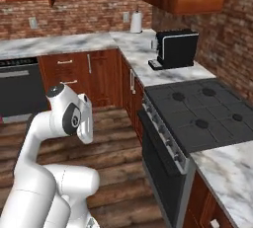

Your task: Organize the utensils by type. Pick up the wooden spoons from the counter and place them in the open cabinet. Then pick up the metallic utensils from the counter and place them in the open drawer.

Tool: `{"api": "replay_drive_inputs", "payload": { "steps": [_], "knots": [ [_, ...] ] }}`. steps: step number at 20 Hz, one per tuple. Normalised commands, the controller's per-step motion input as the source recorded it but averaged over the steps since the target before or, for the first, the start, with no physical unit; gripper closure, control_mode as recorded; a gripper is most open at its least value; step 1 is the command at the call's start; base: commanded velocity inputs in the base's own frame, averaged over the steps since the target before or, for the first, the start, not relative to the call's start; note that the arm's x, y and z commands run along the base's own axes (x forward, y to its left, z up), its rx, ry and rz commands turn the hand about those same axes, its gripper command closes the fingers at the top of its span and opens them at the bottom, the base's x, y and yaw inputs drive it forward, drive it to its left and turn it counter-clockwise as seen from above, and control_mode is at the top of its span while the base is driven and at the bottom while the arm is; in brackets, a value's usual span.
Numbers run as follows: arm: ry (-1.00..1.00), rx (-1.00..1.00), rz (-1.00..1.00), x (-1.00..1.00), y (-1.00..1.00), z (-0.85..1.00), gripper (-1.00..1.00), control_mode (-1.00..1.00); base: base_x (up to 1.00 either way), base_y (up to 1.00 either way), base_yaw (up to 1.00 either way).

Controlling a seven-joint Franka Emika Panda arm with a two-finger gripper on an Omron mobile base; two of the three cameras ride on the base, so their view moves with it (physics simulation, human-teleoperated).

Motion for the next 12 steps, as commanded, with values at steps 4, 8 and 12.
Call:
{"api": "replay_drive_inputs", "payload": {
  "steps": [4, 8, 12],
  "knots": [
    [0.00, 0.00, 0.00, 0.00, 0.00, 0.00, 1.00, 1.00, -0.46, 0.06, 0.51],
    [0.00, 0.00, 0.00, 0.00, 0.00, 0.00, 1.00, 1.00, -0.40, 0.14, 0.49],
    [0.00, 0.00, 0.00, 0.00, 0.00, 0.00, 1.00, 1.00, -0.35, 0.36, 0.42]
  ]
}}
